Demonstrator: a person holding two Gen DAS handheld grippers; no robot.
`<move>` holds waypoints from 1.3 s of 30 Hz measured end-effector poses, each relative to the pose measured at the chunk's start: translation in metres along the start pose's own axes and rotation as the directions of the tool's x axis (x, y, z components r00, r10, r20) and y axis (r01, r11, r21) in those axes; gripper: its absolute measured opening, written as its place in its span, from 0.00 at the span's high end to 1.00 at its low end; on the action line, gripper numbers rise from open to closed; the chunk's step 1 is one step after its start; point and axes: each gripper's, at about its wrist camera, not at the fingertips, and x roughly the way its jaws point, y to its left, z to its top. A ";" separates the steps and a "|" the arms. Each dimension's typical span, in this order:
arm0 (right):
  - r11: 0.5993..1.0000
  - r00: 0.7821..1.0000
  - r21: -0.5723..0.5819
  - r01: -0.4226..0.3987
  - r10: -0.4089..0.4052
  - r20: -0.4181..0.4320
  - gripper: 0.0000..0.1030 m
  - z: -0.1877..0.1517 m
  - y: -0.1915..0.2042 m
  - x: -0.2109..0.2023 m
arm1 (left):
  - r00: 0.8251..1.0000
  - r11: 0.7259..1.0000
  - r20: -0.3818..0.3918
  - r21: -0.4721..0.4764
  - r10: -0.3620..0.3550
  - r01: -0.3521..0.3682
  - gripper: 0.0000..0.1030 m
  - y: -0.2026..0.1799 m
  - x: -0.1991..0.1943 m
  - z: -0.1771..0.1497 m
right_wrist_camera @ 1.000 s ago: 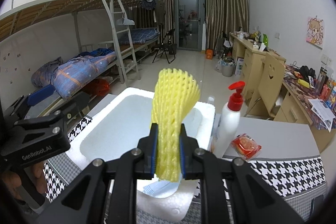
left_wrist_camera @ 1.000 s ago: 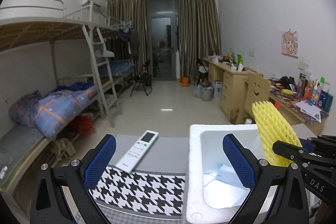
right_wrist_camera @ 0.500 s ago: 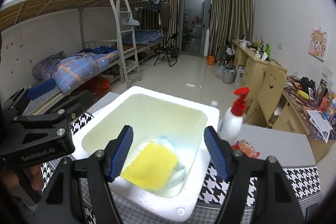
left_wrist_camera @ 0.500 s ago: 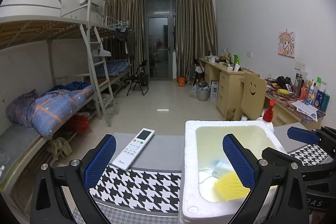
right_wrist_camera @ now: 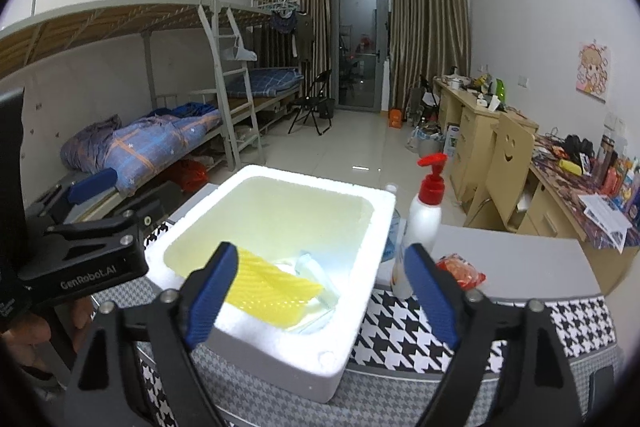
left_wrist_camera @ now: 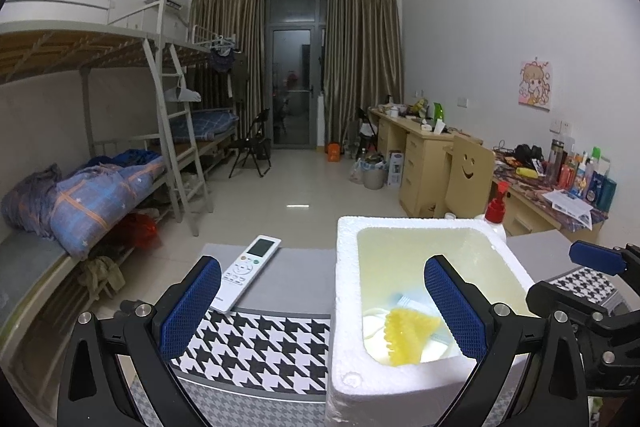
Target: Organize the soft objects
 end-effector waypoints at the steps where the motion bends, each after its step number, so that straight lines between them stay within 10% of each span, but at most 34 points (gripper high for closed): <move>1: 1.000 1.000 0.010 -0.003 0.003 0.001 0.12 -0.001 -0.001 -0.002 | 1.000 1.000 0.003 0.001 0.001 -0.001 0.01 -0.001 -0.002 0.000; 39: 0.995 0.991 0.074 0.064 -0.072 0.109 0.12 -0.062 -0.021 -0.093 | 0.984 0.987 0.067 0.031 -0.163 0.161 0.01 -0.037 -0.104 -0.043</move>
